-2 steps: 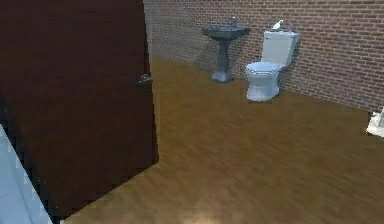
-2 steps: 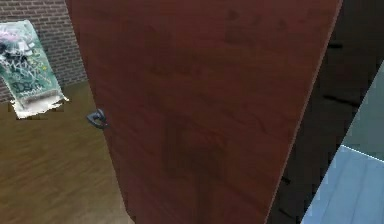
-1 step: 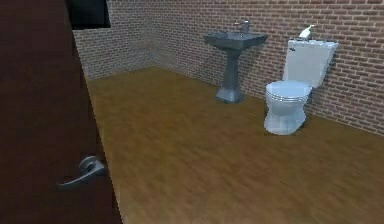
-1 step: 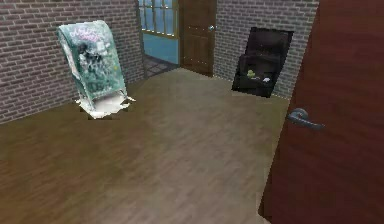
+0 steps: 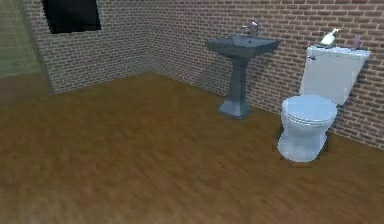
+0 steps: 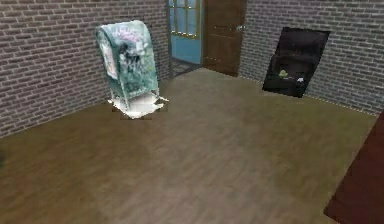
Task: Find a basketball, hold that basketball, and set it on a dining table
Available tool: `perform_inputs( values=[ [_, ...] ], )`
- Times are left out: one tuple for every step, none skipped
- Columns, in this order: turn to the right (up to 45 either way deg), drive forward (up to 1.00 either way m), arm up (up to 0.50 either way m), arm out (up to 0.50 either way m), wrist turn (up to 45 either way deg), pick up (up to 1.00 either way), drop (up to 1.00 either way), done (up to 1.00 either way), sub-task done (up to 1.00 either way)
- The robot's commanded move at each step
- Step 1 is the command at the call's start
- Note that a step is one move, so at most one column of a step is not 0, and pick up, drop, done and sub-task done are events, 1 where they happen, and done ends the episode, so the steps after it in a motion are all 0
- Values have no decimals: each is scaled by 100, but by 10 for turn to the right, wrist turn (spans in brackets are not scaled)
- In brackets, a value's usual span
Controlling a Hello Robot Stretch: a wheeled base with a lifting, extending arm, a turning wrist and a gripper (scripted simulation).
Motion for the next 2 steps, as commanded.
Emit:
perform_inputs(
  values=[
    [0,25,0,0,0,0,0,0,0],
    [-420,0,0,0,0,0,0,0,0]
  ],
)
